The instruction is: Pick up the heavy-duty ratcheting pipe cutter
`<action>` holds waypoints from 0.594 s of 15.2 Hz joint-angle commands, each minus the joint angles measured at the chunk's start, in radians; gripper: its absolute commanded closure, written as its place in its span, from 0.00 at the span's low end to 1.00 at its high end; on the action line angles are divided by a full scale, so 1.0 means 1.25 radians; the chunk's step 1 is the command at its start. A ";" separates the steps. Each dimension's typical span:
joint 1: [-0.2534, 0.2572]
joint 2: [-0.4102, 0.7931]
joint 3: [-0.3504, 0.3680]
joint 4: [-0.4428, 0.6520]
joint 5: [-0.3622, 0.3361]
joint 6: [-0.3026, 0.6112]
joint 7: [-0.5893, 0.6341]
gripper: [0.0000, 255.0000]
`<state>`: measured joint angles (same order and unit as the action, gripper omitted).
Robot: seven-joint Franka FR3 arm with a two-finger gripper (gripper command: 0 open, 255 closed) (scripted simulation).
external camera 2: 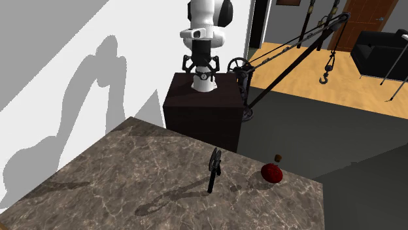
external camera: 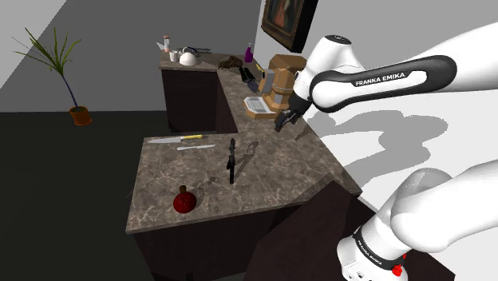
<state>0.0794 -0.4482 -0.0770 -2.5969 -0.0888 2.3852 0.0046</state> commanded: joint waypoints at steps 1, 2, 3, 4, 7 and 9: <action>0.010 0.049 -0.008 -0.008 0.009 0.068 -0.018 0.00; 0.016 0.078 -0.013 -0.010 0.015 0.103 -0.029 0.00; 0.022 0.108 -0.018 -0.010 0.022 0.137 -0.041 0.00; 0.029 0.140 -0.023 -0.008 0.031 0.171 -0.054 0.00; 0.052 0.238 -0.038 0.005 0.072 0.267 -0.104 0.00; 0.070 0.307 -0.046 0.022 0.118 0.326 -0.152 0.00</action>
<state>0.1552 -0.1058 -0.1308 -2.5725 0.0311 2.7481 -0.1572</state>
